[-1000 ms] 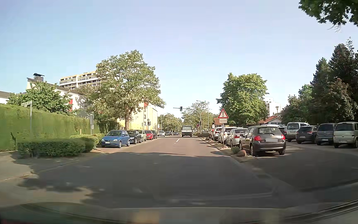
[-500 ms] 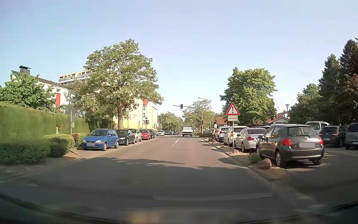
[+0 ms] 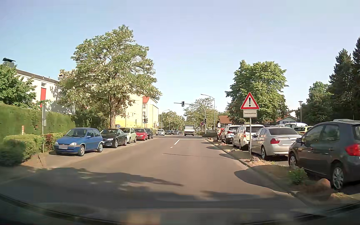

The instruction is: Follow the waypoints while adhering to traffic rules and regulations

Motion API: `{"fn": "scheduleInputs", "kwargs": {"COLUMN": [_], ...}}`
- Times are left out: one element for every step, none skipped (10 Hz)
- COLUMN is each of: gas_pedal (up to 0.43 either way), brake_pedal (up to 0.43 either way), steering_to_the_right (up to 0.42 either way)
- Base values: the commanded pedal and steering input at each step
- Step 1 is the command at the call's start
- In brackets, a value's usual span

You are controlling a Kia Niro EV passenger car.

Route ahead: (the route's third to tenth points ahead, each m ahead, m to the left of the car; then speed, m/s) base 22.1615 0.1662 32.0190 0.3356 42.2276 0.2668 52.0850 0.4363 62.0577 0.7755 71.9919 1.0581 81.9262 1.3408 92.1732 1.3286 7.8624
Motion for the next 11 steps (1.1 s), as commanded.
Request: {"fn": "scheduleInputs", "kwargs": {"gas_pedal": [0.067, 0.067, 0.067, 0.067, 0.067, 0.067, 0.079, 0.079, 0.079, 0.079, 0.079], "brake_pedal": [0.030, 0.030, 0.030, 0.030, 0.030, 0.030, 0.030, 0.030, 0.030, 0.030, 0.030], "steering_to_the_right": [-0.004, -0.004, -0.003, -0.001, -0.001, -0.001, -0.001, -0.001, -0.001, -0.001, -0.001]}}
